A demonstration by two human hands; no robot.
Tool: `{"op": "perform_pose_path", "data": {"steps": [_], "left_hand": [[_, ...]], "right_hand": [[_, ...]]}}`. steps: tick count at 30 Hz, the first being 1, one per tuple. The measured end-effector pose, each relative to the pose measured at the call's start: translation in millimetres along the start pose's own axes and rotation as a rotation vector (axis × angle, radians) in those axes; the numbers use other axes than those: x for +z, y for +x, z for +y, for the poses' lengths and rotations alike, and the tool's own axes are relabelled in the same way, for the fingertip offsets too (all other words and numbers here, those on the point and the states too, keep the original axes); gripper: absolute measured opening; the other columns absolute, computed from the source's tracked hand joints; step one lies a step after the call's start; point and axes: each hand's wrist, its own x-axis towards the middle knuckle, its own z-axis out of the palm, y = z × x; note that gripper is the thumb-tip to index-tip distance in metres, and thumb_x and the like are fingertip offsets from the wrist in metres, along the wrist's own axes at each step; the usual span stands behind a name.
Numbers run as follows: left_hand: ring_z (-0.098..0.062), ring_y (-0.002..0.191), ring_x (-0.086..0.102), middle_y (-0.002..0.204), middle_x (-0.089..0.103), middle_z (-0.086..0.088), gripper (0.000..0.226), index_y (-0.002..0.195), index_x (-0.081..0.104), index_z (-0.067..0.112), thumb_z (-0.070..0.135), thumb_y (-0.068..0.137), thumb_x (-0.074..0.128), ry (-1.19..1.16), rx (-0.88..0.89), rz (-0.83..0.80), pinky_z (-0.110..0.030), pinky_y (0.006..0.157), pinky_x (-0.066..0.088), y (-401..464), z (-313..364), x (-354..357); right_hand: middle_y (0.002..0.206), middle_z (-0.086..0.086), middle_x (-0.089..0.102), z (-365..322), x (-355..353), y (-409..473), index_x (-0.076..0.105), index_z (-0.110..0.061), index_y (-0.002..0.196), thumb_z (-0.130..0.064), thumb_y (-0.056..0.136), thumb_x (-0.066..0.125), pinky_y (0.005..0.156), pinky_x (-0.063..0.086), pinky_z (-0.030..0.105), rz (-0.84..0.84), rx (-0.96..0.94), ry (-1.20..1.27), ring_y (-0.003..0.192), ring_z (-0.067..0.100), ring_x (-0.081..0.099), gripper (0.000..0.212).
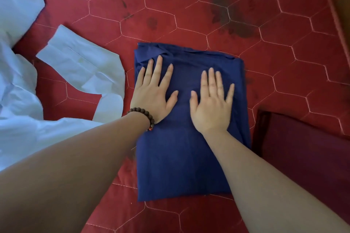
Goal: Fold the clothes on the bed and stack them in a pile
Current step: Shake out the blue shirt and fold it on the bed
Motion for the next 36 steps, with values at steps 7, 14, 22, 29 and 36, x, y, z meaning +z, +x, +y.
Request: {"op": "perform_pose_path", "data": {"steps": [7, 14, 22, 29, 36], "left_hand": [[-0.027, 0.149, -0.012, 0.162, -0.011, -0.005, 0.068, 0.156, 0.007, 0.024, 0.055, 0.097, 0.023, 0.056, 0.027, -0.103, -0.052, 0.119, -0.005, -5.3, 1.7, -18.2], [-0.028, 0.149, 0.011, 0.16, 0.017, -0.016, 0.067, 0.15, 0.024, 0.002, 0.041, 0.095, 0.029, 0.079, 0.197, -0.096, -0.049, 0.121, 0.009, -116.5, 41.4, 3.9], [-0.024, 0.148, 0.014, 0.16, 0.017, -0.007, 0.066, 0.154, 0.021, 0.016, 0.05, 0.097, 0.028, 0.069, 0.292, -0.159, -0.044, 0.121, 0.011, -153.9, 24.2, 19.3], [-0.037, 0.14, 0.032, 0.147, 0.043, -0.019, 0.057, 0.136, 0.05, -0.002, 0.004, 0.084, 0.027, -0.247, 0.363, -0.04, -0.051, 0.115, 0.024, -138.4, -8.5, -13.8], [-0.029, 0.148, 0.012, 0.159, 0.024, -0.009, 0.06, 0.151, 0.032, 0.017, 0.045, 0.097, 0.029, 0.008, 0.327, -0.123, -0.048, 0.12, 0.014, -128.2, -20.0, -5.0]], "right_hand": [[0.163, 0.003, 0.002, 28.5, -5.5, -26.5, 0.005, -0.012, 0.155, -0.042, 0.104, 0.019, 0.119, 0.0, 0.055, -0.051, 0.177, 0.033, 0.15, 0.018, -0.003, 0.061], [0.16, 0.009, 0.02, 0.0, 3.0, -100.2, 0.025, -0.007, 0.151, -0.03, 0.099, 0.033, 0.12, 0.013, 0.053, 0.016, -0.255, 0.104, 0.149, 0.021, 0.014, 0.058], [0.16, 0.006, 0.021, 43.0, 7.9, -157.2, 0.023, -0.011, 0.153, -0.044, 0.098, 0.032, 0.121, 0.01, 0.045, -0.075, -0.048, 0.062, 0.149, 0.019, 0.016, 0.064], [0.152, 0.016, 0.037, 63.2, -25.4, -125.2, 0.045, -0.009, 0.143, -0.03, 0.099, 0.04, 0.118, 0.02, 0.049, 0.084, -0.141, 0.179, 0.142, 0.032, 0.032, 0.049], [0.163, 0.007, -0.004, 77.8, -12.7, -84.9, 0.006, -0.027, 0.155, -0.048, 0.101, 0.029, 0.121, 0.001, 0.049, -0.185, -0.092, 0.086, 0.15, 0.028, -0.007, 0.062]]}}
